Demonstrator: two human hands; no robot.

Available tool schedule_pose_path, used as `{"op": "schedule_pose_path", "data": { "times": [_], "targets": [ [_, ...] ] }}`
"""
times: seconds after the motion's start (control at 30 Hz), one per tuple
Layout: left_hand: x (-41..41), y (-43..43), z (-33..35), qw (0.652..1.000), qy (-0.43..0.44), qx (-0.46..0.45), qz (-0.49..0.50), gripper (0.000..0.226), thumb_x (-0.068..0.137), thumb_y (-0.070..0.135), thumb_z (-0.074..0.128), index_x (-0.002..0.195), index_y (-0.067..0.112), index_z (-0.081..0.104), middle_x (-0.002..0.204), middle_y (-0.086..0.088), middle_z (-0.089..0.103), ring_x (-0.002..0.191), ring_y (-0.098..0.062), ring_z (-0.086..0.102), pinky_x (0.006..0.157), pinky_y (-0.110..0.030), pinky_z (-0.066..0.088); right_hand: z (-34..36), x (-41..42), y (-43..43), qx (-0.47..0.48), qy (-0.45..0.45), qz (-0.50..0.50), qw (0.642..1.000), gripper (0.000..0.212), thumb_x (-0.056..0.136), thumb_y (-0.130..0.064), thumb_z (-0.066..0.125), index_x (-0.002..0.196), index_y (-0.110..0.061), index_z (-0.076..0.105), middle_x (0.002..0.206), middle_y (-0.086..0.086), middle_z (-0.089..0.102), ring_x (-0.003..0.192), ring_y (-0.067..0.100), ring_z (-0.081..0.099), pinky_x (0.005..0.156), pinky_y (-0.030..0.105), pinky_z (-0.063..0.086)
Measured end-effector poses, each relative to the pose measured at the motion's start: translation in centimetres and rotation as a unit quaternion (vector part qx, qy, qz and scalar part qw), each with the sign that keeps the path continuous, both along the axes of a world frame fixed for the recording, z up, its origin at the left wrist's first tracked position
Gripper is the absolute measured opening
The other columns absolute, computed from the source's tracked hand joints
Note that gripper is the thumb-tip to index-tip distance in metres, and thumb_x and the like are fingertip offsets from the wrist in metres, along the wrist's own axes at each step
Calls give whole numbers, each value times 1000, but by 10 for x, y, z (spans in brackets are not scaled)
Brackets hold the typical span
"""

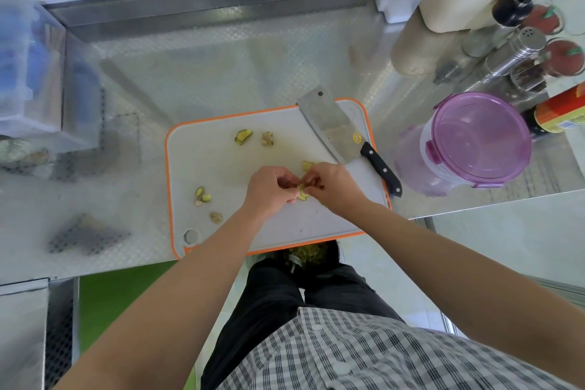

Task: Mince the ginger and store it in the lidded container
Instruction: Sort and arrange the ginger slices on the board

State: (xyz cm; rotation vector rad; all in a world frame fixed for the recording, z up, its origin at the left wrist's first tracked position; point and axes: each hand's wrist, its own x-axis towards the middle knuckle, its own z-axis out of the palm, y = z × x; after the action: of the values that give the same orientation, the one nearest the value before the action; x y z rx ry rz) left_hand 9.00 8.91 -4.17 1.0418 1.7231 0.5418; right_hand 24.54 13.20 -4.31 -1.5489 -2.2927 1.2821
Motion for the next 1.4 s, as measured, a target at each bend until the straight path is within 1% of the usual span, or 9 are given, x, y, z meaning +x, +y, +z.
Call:
{"op": "schedule_pose_path", "data": {
  "times": [0.1, 0.23, 0.5, 0.67, 0.83, 0.93, 1.13, 1.27, 1.4],
  "targets": [
    [0, 1, 1, 1000, 9, 2, 7, 24, 69, -3, 74, 79, 18, 69, 70, 2, 68, 63, -10, 64, 63, -22, 55, 2, 1, 2, -10, 10, -50, 999, 6, 79, -14, 72, 85, -13, 70, 82, 0, 69, 75, 13, 60, 70, 26, 49],
    [-3, 1, -1, 997, -30, -11, 67, 26, 69, -8, 72, 84, 12, 68, 74, -7, 69, 70, -20, 67, 69, -34, 59, 3, 1, 1, -66, 16, -30, 997, 6, 80, -17, 73, 85, -14, 71, 76, -3, 64, 70, 9, 57, 62, 16, 42],
    [-4, 1, 7, 988, -124, -30, 84, 20, 79, -13, 65, 97, -4, 67, 78, -13, 67, 68, -20, 66, 67, -22, 58, 2, -5, -2, -29, 20, -35, 999, 19, 78, -13, 71, 96, -12, 66, 78, -1, 63, 73, 14, 56, 72, 31, 49],
    [-9, 0, 10, 992, -111, -3, 67, 24, 74, -5, 74, 95, 2, 67, 82, -13, 69, 72, -19, 66, 75, -28, 56, 4, -11, 6, -1, 2, -25, 1000, 9, 81, -17, 70, 88, -12, 69, 79, -5, 57, 72, 12, 54, 69, 28, 45],
    [-18, 7, 8, 980, -130, 34, 144, 13, 78, -7, 70, 79, 6, 70, 77, -19, 70, 73, -31, 69, 80, -48, 58, 6, -20, 11, -55, 45, -51, 996, 7, 79, -15, 68, 85, -20, 67, 66, -6, 66, 58, 4, 61, 63, 30, 53],
    [-22, 13, 4, 982, -90, 63, 155, 13, 81, 0, 69, 78, 12, 71, 70, -10, 69, 64, -24, 68, 75, -45, 59, 8, -29, 28, -70, 52, -85, 993, 9, 79, -10, 68, 83, -18, 66, 61, -7, 61, 52, 0, 55, 65, 29, 52],
    [-39, 31, -1, 977, 148, 137, 64, 10, 81, 11, 66, 86, 16, 73, 78, 5, 70, 68, -16, 65, 71, -30, 53, 4, -59, 78, -17, 29, -147, 989, 13, 78, -12, 71, 85, -16, 61, 76, 5, 64, 72, 24, 63, 77, 39, 53],
    [-42, 34, -4, 971, 181, 150, 30, 10, 80, 10, 67, 87, 15, 73, 86, 4, 72, 70, -13, 63, 72, -26, 48, -3, -71, 81, 40, -34, -123, 991, 20, 79, -12, 69, 97, -9, 62, 96, 10, 64, 85, 26, 60, 81, 35, 45],
    [-35, 34, -3, 963, 197, 182, -2, 11, 80, 8, 66, 87, 15, 71, 85, 2, 69, 63, -10, 56, 69, -23, 44, 3, -62, 77, 104, 13, -127, 986, 15, 82, -5, 61, 96, -9, 59, 87, 9, 62, 72, 25, 57, 75, 41, 47]
  ]
}}
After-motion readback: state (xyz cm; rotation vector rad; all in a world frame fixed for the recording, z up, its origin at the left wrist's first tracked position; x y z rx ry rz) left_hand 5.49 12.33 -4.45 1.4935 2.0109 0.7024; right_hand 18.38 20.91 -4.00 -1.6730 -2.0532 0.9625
